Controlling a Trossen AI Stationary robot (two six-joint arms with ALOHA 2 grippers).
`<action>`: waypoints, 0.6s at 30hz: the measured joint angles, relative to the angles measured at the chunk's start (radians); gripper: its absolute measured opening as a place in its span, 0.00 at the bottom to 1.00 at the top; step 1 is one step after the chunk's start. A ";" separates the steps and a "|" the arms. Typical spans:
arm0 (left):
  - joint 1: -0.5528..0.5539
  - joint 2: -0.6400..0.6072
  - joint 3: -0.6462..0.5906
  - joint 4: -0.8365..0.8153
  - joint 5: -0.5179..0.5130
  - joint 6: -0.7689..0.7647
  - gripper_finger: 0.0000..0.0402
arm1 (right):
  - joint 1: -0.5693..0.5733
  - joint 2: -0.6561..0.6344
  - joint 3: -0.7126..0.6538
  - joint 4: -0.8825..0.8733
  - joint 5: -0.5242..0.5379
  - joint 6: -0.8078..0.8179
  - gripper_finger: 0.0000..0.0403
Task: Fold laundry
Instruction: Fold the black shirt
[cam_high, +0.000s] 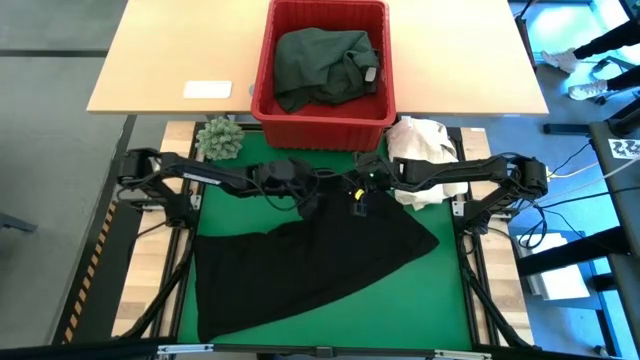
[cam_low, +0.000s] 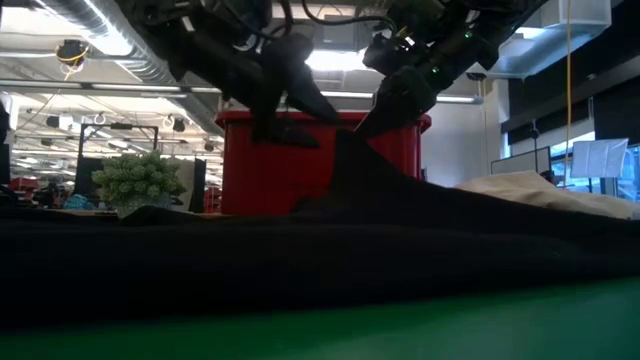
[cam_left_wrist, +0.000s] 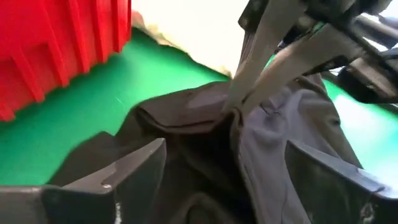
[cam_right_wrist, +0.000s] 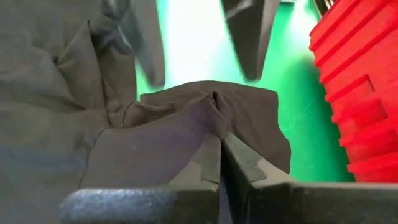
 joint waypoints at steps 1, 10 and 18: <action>-0.002 0.011 0.000 0.015 -0.007 -0.007 0.82 | 0.000 0.000 0.000 -0.001 -0.006 0.000 0.01; -0.002 0.086 0.000 0.134 -0.037 -0.034 0.84 | 0.000 0.000 0.000 -0.002 -0.017 -0.003 0.01; 0.008 0.102 -0.001 0.122 -0.078 -0.062 0.84 | 0.000 0.000 0.000 -0.002 -0.018 -0.005 0.01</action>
